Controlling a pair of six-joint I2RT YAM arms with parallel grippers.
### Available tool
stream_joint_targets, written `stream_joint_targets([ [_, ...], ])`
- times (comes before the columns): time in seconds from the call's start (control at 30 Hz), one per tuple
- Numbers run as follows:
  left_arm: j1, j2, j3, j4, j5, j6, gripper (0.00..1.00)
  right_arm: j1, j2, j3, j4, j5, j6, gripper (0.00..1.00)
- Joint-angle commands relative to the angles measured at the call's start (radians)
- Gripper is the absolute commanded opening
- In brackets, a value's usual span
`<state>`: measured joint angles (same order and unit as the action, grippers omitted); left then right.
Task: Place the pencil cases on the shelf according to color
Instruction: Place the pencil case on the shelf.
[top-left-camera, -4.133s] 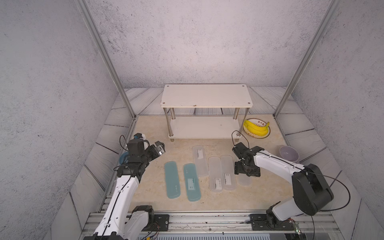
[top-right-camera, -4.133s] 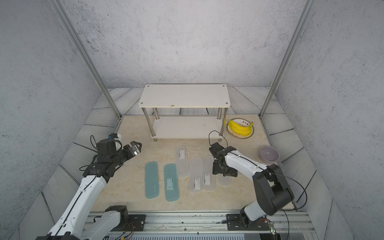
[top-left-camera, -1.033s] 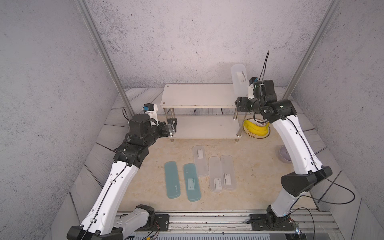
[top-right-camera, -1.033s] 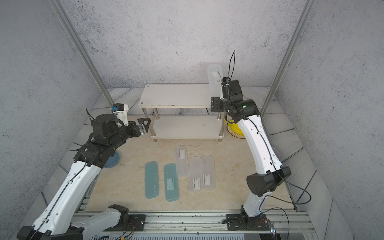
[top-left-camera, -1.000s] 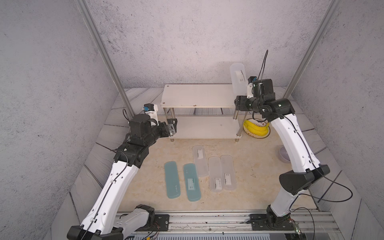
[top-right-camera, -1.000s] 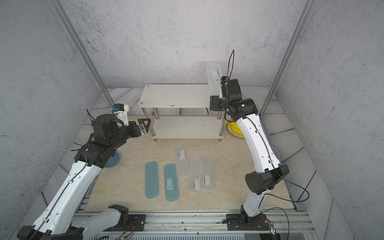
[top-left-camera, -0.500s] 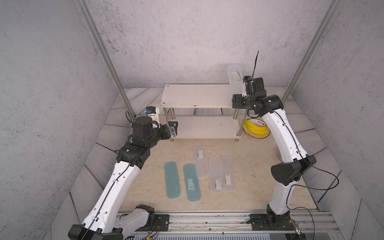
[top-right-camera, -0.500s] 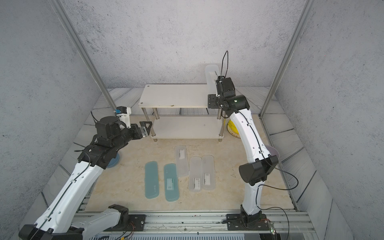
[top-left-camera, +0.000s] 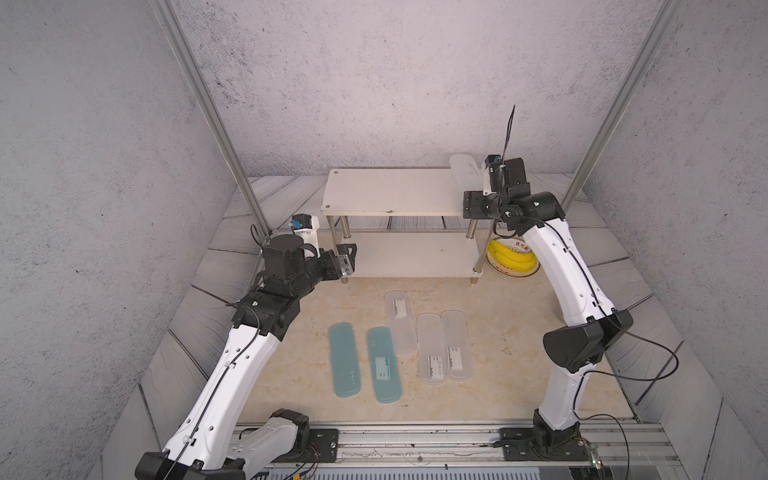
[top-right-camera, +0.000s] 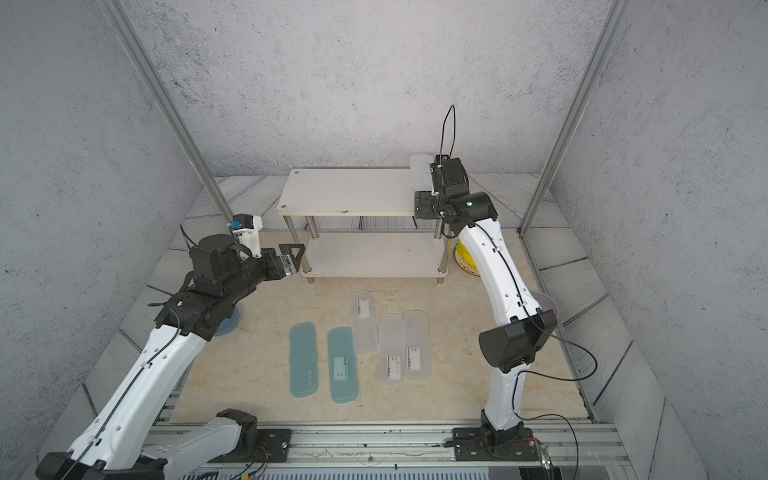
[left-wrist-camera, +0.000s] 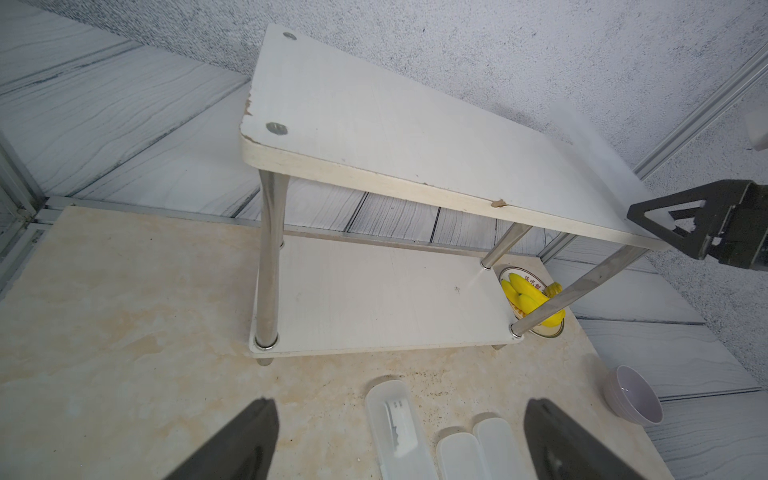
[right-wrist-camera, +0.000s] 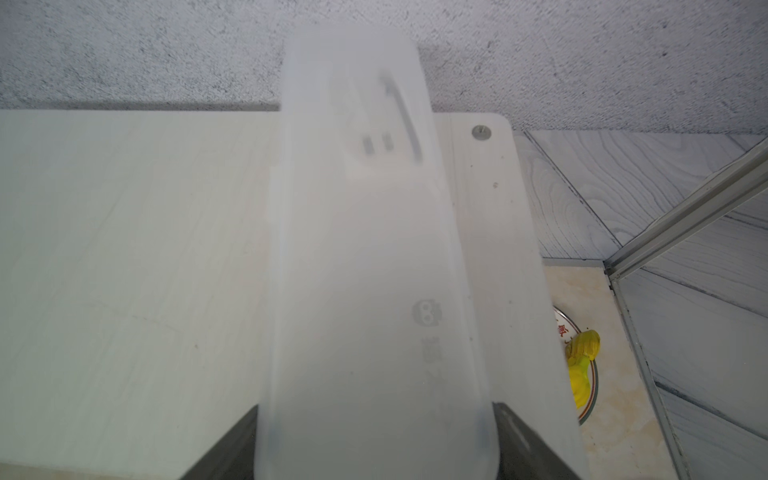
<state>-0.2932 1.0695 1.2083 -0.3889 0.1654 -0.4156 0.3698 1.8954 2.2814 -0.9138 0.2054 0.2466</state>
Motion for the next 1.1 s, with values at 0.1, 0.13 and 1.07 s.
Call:
stream_joint_targets([
  [0.1, -0.004, -0.02, -0.019, 0.02, 0.003, 0.0, 0.99, -0.002, -0.048, -0.039, -0.025, -0.007, 0.011, 0.82],
  [0.13, -0.004, -0.02, -0.021, 0.021, 0.002, 0.0, 0.99, -0.003, -0.051, -0.039, -0.025, -0.012, 0.011, 0.82],
  [1.07, 0.017, -0.038, -0.096, -0.022, 0.012, -0.042, 0.99, -0.009, -0.394, -0.207, 0.022, -0.141, 0.017, 0.73],
])
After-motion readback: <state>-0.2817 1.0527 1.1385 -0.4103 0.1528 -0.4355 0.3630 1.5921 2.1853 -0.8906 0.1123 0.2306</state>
